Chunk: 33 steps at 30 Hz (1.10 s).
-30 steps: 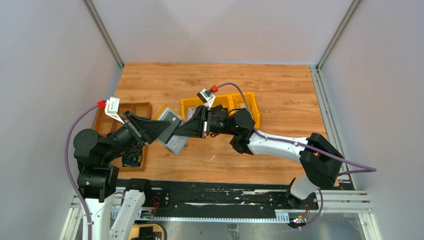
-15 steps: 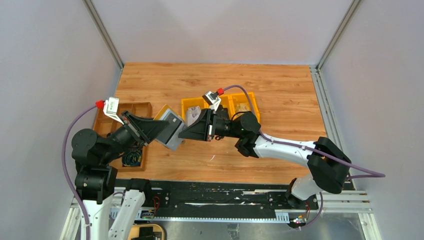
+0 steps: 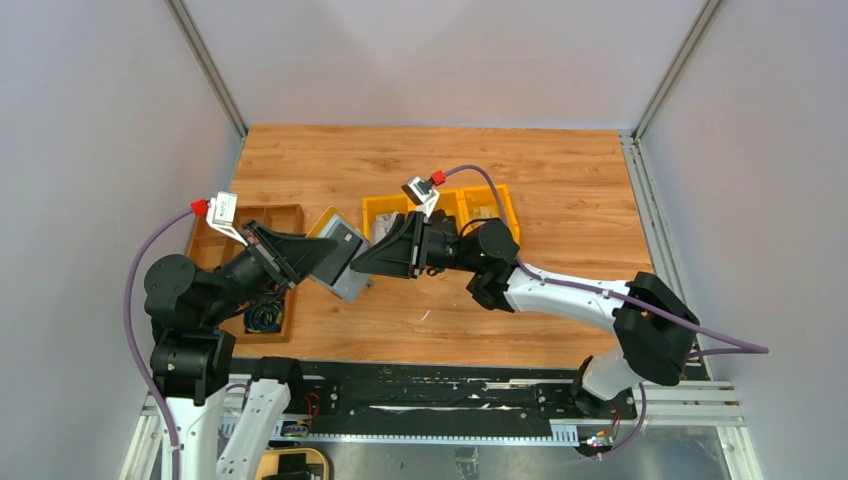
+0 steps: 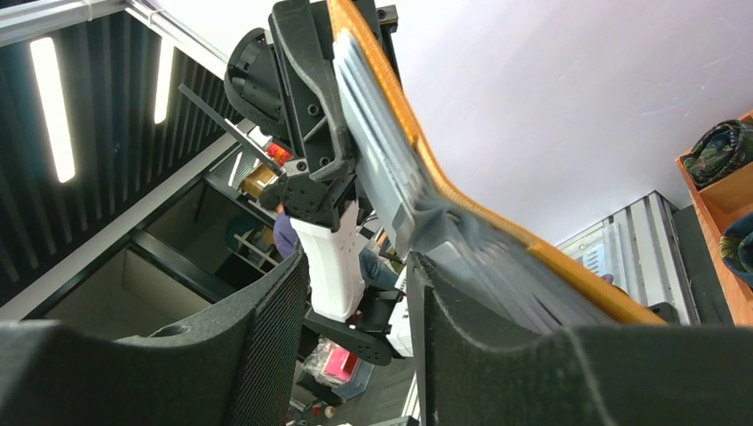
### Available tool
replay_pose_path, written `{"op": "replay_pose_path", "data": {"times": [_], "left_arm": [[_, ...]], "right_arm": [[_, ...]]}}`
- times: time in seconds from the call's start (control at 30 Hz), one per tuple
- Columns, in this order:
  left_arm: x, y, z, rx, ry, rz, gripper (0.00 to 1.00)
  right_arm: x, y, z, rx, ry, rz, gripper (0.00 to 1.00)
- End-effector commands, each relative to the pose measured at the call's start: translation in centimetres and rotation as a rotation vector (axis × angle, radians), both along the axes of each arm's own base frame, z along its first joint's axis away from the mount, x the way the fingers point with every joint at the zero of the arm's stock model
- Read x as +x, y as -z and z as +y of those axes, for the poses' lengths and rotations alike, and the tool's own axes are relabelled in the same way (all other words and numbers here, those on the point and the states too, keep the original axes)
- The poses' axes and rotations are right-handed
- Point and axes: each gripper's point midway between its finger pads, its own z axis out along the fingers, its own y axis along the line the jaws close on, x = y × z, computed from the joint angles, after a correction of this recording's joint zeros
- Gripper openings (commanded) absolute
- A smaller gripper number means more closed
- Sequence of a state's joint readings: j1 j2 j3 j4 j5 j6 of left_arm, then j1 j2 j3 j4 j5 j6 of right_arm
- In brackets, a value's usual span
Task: Take the credit cards out of the card holder
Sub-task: Remove the credit card from the card holder.
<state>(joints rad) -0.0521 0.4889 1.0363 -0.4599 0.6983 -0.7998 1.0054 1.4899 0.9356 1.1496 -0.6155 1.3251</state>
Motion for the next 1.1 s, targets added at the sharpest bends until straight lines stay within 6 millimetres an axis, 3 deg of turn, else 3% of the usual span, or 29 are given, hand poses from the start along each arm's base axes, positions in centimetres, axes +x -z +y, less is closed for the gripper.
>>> {"op": "replay_pose_path", "data": {"times": [0.0, 0.3, 0.6, 0.73, 0.83, 0.93, 1.07], "left_arm": [[-0.7, -1.7, -0.1, -0.026, 0.005, -0.043, 0.07], [-0.7, -1.5, -0.2, -0.039, 0.012, -0.031, 0.09], [-0.4, -0.3, -0.1, -0.032, 0.005, -0.006, 0.15], [-0.4, 0.4, -0.1, -0.028, 0.007, 0.008, 0.4], [-0.3, 0.9, -0.1, -0.03, 0.004, 0.025, 0.53], [-0.2, 1.0, -0.2, -0.031, 0.012, 0.03, 0.52], [0.0, 0.9, -0.3, -0.04, 0.017, 0.033, 0.43]], "right_arm": [[0.9, -0.8, 0.8, 0.028, 0.018, -0.004, 0.49], [1.2, -1.6, 2.1, 0.058, -0.007, 0.009, 0.45], [0.9, -2.4, 1.4, 0.125, -0.021, 0.027, 0.11], [0.8, -2.1, 1.1, 0.12, -0.018, 0.03, 0.0], [0.7, -2.0, 0.9, 0.118, -0.018, 0.025, 0.0], [0.5, -1.6, 0.8, 0.102, -0.015, 0.02, 0.0], [0.3, -1.0, 0.5, 0.082, -0.006, 0.013, 0.0]]}}
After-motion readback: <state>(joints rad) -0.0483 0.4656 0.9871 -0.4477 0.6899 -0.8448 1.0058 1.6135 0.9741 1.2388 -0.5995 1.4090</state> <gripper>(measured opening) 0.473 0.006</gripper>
